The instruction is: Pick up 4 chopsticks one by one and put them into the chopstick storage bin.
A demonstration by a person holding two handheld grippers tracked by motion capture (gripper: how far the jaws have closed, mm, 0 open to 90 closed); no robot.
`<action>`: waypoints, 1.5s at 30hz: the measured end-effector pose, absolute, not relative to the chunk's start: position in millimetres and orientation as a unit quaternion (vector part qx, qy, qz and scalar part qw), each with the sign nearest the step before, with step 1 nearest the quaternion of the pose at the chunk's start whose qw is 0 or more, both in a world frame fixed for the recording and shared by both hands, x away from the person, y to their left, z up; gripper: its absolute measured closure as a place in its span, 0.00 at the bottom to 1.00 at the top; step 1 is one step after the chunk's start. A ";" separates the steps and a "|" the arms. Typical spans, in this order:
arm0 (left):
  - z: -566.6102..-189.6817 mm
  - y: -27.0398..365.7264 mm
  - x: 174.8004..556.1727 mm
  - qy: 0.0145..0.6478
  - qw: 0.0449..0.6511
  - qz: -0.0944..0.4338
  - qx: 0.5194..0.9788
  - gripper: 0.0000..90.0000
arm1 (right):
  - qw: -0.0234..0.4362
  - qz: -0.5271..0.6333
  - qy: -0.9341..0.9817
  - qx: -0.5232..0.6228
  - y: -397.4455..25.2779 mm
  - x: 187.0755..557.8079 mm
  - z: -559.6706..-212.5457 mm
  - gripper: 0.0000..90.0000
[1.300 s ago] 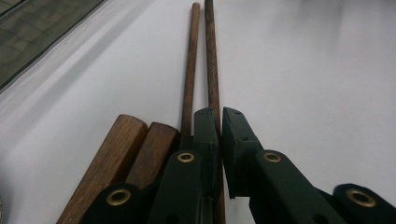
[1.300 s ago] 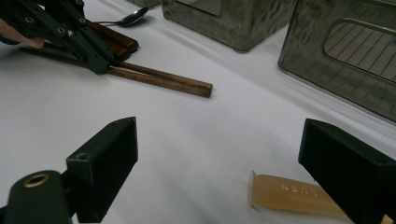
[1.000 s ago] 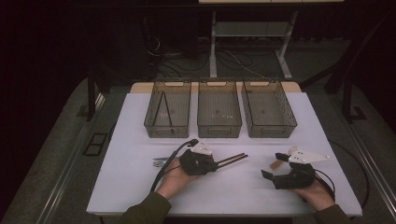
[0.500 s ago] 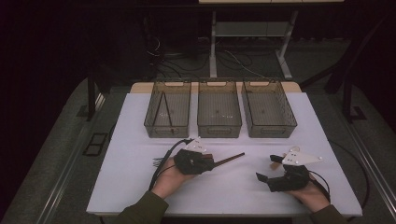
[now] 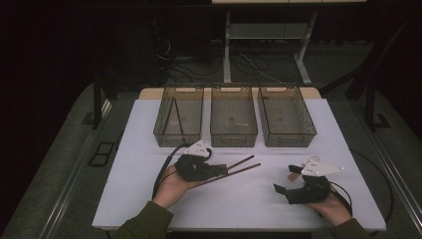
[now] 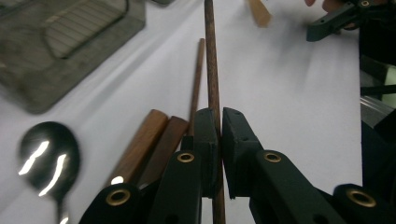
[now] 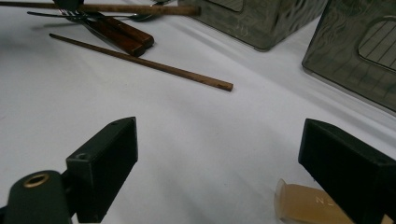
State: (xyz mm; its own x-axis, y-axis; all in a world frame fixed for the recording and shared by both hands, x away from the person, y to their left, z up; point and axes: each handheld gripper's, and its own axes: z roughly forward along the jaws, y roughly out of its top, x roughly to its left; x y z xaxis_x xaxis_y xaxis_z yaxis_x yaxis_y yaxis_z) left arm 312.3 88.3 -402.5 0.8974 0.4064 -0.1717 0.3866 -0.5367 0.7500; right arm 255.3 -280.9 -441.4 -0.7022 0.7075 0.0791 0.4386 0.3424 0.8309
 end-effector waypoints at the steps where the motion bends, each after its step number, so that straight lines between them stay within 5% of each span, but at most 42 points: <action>1: -400.9 90.9 312.9 0.228 0.426 0.013 0.875 0.94 | 0.150 0.450 0.805 0.356 -281.1 255.2 -441.4 0.12; 45: -343.5 194.5 370.2 0.364 0.451 0.117 0.807 0.94 | 0.153 0.453 0.798 0.366 -286.9 256.2 -440.5 0.12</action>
